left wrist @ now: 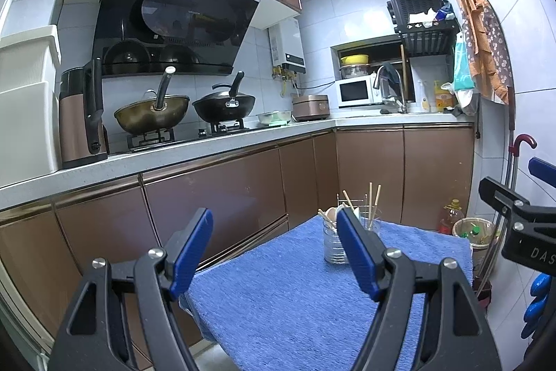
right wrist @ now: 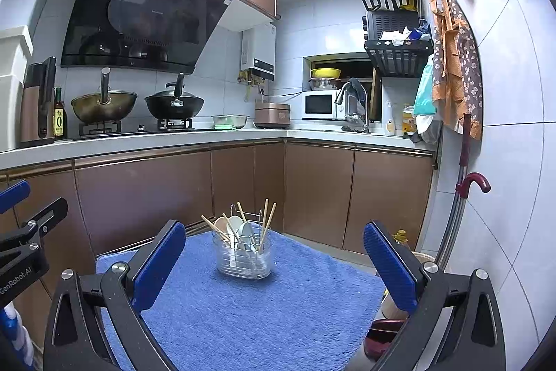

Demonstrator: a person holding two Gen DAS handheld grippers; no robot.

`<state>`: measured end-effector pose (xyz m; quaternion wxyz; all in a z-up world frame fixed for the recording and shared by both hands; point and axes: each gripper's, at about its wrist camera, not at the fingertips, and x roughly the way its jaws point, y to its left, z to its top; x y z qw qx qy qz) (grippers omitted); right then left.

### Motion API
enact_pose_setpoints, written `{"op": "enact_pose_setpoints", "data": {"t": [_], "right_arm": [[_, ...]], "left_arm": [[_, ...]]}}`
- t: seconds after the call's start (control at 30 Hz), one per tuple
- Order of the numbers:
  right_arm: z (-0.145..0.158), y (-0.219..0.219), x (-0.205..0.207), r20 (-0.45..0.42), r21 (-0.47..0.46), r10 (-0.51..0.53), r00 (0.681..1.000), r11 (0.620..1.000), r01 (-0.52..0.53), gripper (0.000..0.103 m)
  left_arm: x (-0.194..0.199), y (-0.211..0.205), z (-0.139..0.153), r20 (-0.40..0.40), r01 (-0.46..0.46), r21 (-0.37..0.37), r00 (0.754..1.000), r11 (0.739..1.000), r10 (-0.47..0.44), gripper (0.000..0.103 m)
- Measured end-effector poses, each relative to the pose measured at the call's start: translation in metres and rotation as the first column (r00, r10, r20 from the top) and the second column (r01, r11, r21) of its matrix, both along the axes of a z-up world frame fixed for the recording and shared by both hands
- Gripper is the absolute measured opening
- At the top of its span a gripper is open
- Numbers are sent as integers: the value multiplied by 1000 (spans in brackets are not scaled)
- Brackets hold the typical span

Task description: Organize utensils

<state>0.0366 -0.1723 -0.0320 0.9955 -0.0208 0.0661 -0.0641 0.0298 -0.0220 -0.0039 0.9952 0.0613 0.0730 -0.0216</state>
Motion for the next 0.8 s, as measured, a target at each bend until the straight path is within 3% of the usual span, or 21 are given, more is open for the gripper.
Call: {"op": "enact_pose_setpoints", "data": {"t": [0.8], "right_arm": [[-3, -2, 0, -5, -2, -3, 1000, 1000, 3, 103]], "left_arm": [[2, 1, -4, -3, 3, -5, 1000, 1000, -3, 72]]}}
